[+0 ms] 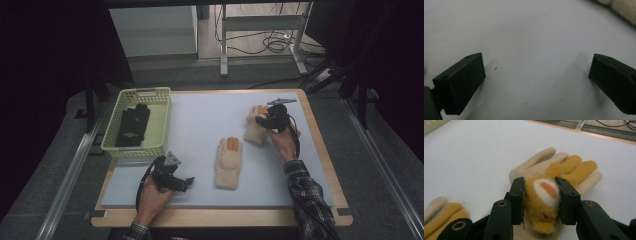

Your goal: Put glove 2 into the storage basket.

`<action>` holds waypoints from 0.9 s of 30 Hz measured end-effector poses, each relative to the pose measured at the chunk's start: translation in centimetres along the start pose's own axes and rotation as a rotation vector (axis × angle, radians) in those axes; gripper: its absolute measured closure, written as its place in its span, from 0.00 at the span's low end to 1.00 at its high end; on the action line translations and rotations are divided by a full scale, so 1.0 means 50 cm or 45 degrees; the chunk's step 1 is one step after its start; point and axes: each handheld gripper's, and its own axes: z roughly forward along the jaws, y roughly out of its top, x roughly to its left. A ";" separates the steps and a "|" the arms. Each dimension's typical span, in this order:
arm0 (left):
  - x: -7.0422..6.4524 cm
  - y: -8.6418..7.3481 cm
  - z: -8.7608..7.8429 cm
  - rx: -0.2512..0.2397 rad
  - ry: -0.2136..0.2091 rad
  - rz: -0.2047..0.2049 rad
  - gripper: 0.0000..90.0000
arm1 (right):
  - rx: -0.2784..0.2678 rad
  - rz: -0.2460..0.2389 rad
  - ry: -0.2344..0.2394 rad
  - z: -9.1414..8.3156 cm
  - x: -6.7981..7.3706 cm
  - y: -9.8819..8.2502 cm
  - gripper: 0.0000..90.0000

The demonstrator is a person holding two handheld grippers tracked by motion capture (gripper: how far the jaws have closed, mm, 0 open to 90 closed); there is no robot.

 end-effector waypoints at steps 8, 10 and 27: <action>0.000 0.000 0.000 0.001 0.001 0.001 0.01 | -0.051 -0.016 0.065 -0.066 0.020 0.006 0.67; 0.000 0.000 0.000 0.001 0.001 0.000 0.01 | -0.054 -0.025 0.077 -0.080 0.029 0.006 0.67; 0.000 0.000 0.000 -0.003 0.003 0.001 0.01 | -0.068 -0.093 0.234 -0.155 0.121 -0.017 0.67</action>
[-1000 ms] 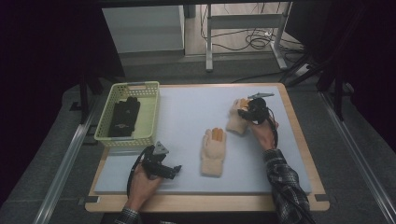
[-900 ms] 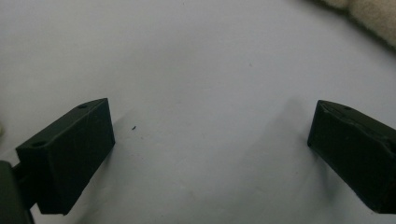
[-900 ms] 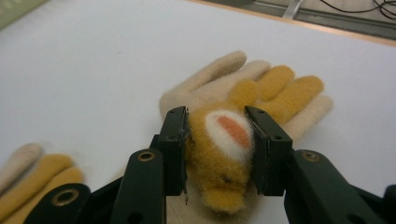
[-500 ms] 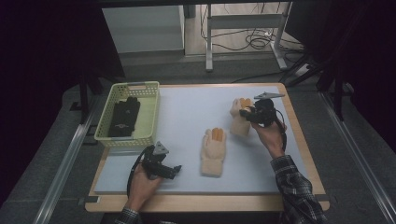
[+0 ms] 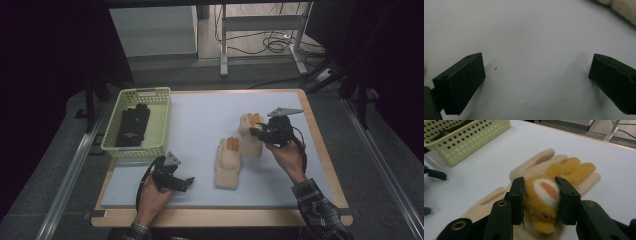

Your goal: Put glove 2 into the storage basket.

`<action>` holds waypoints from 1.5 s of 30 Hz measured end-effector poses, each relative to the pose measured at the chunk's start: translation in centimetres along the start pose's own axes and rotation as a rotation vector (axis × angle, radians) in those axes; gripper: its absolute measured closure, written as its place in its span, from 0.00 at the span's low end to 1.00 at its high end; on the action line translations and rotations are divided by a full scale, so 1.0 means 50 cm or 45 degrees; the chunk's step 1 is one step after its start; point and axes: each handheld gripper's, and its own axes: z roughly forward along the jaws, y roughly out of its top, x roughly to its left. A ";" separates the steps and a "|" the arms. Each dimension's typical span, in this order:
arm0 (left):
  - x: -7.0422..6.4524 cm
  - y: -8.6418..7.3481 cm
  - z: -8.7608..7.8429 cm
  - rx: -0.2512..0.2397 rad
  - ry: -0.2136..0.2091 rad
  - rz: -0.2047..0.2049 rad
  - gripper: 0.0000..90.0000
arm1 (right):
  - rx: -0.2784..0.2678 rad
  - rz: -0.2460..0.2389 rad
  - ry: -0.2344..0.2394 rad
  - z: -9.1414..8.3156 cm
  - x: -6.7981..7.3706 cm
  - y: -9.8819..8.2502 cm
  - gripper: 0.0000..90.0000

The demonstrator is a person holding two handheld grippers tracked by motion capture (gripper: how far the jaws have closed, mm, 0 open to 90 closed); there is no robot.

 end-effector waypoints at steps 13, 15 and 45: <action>-0.001 0.000 0.000 -0.005 0.001 -0.005 0.01 | 0.015 -0.019 0.148 -0.003 0.089 -0.023 0.67; 0.000 0.000 0.000 -0.004 0.000 -0.004 0.01 | 0.022 -0.020 0.173 0.002 0.106 -0.025 0.67; -0.001 0.000 0.001 -0.007 0.001 -0.010 0.01 | 0.056 -0.173 0.093 0.040 0.152 -0.107 0.41</action>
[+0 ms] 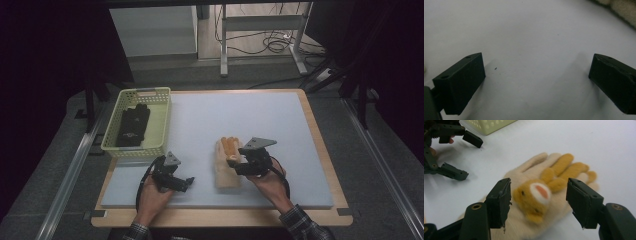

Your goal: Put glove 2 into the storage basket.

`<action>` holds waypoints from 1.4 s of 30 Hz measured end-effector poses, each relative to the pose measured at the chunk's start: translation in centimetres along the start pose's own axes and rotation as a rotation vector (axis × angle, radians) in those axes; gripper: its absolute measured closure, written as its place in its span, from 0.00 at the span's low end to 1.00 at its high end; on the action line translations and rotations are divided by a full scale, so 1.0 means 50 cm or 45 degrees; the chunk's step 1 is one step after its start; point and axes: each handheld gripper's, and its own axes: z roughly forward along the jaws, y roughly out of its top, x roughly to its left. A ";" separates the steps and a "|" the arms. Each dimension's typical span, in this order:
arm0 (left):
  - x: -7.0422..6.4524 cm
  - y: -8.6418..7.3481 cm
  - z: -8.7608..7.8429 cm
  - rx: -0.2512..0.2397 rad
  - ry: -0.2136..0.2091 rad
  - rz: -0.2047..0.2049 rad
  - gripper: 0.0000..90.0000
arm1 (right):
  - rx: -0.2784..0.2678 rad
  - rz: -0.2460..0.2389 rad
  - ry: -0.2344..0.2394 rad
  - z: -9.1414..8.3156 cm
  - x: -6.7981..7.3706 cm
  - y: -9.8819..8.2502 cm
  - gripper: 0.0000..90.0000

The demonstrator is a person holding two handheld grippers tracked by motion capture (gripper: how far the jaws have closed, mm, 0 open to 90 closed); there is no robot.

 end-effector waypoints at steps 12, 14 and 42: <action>0.000 0.000 0.000 0.002 -0.001 0.003 0.01 | 0.092 0.015 0.043 -0.035 -0.027 -0.086 0.88; 0.000 0.000 0.000 0.002 -0.001 0.002 0.01 | 0.102 0.018 0.065 -0.030 -0.027 -0.097 0.93; 0.000 0.000 0.000 0.003 -0.002 0.002 0.01 | 0.128 -0.049 0.183 0.062 0.015 -0.078 0.97</action>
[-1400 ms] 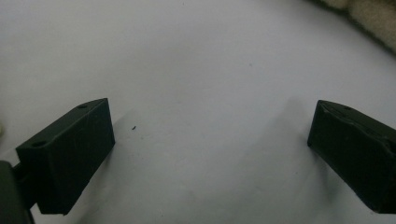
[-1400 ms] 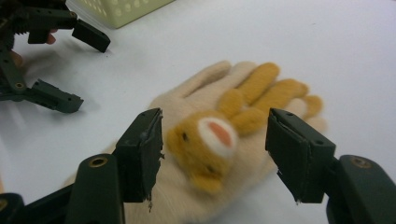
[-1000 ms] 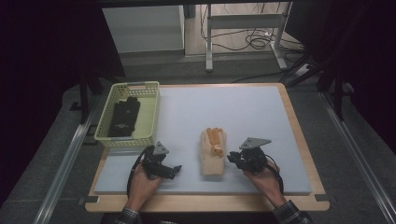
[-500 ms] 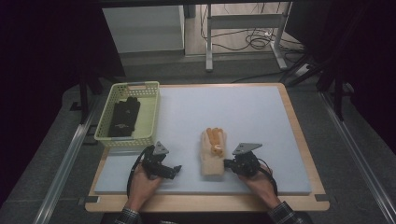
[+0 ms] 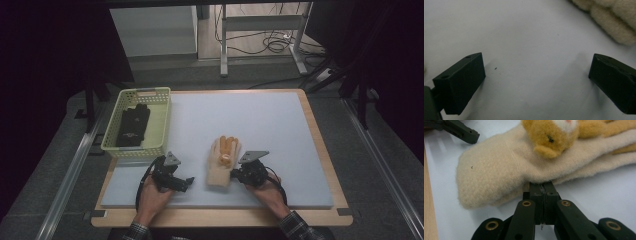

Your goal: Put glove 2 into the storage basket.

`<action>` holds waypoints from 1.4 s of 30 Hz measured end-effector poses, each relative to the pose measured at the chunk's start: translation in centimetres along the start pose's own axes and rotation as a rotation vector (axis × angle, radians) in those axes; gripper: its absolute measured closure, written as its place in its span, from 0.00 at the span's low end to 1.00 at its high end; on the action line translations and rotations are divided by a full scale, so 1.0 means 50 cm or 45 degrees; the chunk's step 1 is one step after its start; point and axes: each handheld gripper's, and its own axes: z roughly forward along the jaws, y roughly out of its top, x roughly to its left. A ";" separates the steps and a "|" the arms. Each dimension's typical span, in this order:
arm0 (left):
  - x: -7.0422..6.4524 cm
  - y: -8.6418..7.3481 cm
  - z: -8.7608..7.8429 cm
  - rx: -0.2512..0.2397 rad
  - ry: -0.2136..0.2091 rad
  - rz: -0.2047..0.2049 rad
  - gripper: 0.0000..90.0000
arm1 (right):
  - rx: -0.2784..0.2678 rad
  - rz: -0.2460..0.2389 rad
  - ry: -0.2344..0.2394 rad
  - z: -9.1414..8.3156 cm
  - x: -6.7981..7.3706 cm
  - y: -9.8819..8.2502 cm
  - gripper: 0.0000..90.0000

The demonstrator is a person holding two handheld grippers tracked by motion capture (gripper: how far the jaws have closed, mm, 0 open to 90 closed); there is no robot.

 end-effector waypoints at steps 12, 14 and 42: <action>0.003 -0.013 -0.016 0.019 -0.024 0.030 0.01 | -0.006 -0.006 0.024 0.028 0.007 0.020 0.96; 0.005 -0.017 -0.019 0.017 -0.029 0.036 0.01 | -0.007 -0.009 0.025 0.032 0.009 0.023 0.96; 0.008 -0.023 -0.022 0.016 -0.038 0.048 0.01 | -0.014 -0.057 0.017 0.067 0.027 0.062 0.92</action>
